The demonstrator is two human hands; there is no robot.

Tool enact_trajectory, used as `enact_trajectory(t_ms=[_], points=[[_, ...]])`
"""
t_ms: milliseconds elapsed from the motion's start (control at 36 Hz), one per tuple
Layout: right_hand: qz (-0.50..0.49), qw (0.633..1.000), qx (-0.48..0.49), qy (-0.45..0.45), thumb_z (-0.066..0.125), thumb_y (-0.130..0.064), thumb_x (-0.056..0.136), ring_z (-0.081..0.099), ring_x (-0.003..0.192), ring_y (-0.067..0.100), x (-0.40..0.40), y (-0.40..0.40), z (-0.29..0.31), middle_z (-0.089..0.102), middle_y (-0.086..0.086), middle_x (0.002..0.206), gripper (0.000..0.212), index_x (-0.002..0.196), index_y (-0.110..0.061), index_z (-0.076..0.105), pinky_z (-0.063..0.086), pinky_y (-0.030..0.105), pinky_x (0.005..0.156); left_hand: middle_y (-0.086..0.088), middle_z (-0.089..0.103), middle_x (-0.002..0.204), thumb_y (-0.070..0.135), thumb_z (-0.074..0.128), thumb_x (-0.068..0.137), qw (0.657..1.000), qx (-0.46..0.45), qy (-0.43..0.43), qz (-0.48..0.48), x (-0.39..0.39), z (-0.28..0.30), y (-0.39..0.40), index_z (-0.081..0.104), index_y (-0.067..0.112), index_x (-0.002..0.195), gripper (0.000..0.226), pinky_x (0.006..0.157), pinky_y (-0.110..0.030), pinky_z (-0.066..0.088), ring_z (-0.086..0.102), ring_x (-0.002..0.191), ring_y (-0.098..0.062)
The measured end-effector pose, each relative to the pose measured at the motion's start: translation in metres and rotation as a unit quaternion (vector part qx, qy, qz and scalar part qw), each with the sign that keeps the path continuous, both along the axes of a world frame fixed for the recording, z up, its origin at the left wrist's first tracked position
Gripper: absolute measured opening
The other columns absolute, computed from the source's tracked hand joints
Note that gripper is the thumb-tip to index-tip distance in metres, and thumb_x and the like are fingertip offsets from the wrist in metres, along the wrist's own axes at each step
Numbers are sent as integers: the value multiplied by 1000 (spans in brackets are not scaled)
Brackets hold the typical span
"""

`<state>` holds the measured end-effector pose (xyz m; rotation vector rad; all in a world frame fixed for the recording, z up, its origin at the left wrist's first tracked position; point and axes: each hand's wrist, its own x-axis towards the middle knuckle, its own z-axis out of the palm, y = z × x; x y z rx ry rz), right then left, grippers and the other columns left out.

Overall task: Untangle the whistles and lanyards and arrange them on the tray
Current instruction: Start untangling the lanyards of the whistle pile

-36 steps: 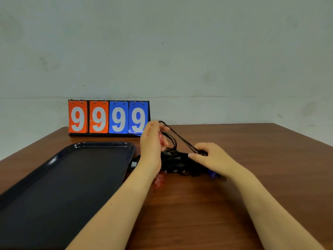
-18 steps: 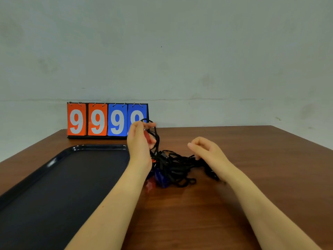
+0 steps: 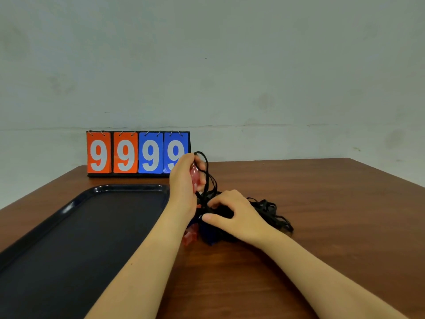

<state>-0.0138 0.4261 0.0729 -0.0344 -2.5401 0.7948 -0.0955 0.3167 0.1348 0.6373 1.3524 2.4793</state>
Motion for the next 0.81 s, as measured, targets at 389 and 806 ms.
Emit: enact_trajectory(t_ms=[389, 806], points=[[-59, 927, -356, 97, 43, -18, 100, 66, 86, 24, 3, 25, 16, 70, 14, 85, 36, 78, -8, 69, 51, 32, 83, 6, 53, 48, 18, 37, 94, 984, -13, -78, 162, -6, -1, -3, 59, 18, 74, 29, 45, -19, 29, 36, 46, -9], [-124, 698, -656, 258, 34, -20, 94, 14, 37, 11, 17, 72, 23, 25, -4, 48, 35, 60, -19, 28, 13, 22, 37, 5, 48, 62, 16, 41, 95, 977, 69, -126, 156, -19, -4, -8, 46, 21, 76, 21, 40, -18, 29, 39, 44, -7]])
